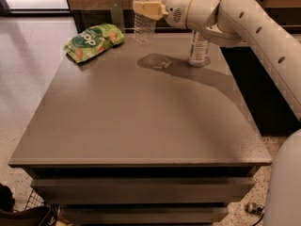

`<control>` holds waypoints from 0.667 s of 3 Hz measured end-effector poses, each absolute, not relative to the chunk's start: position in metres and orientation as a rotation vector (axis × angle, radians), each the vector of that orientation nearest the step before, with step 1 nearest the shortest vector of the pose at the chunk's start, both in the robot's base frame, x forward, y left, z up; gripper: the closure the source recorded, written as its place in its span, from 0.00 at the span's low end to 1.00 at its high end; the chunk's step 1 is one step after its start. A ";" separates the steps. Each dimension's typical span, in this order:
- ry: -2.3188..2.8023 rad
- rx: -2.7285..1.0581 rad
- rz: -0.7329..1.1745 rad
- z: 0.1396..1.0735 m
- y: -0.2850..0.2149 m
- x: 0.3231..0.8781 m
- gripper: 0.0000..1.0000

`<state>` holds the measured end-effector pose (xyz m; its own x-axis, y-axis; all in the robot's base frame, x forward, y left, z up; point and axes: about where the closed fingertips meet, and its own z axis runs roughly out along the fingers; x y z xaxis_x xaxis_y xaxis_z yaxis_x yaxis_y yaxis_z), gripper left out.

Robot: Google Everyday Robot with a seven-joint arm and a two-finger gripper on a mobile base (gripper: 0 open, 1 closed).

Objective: Move water bottle near green rice chip bag

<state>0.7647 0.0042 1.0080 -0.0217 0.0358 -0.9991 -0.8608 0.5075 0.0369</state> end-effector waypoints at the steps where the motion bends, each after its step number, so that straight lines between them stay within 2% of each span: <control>1: 1.368 -0.667 0.781 1.003 0.048 0.776 1.00; 2: 1.368 -0.667 0.781 1.003 0.048 0.776 1.00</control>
Offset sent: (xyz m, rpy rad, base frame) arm 0.0064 0.0208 -0.0065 0.0405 -0.0313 -0.0549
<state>0.7765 0.0476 1.0028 0.0336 0.0973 -0.9947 -0.8074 0.5893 0.0304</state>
